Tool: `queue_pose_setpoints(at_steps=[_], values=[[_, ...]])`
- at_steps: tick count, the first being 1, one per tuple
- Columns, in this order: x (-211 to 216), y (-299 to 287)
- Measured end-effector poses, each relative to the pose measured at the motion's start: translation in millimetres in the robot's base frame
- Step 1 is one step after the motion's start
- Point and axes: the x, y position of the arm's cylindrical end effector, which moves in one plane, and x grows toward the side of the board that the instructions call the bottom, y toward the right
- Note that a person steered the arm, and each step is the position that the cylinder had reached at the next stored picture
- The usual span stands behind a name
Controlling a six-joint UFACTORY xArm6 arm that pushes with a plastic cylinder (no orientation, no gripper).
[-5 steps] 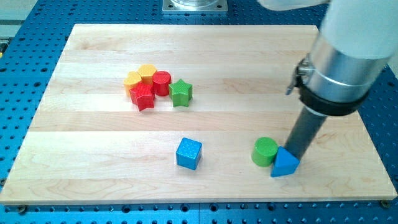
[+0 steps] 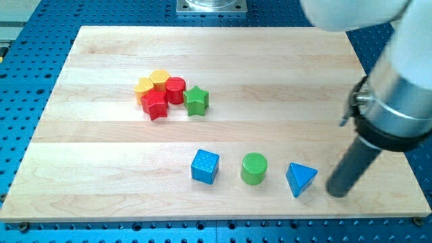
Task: Slide the triangle in between the cube and green circle
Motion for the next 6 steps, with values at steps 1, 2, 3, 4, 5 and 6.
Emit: queue_pose_setpoints(at_steps=[1,2,3,4,5,6], values=[[-21.0,-58.9],[-15.0,-68.6],[2.4,-14.8],[20.7,-85.7],[16.1,-143.8],[-2.9,-158.7]])
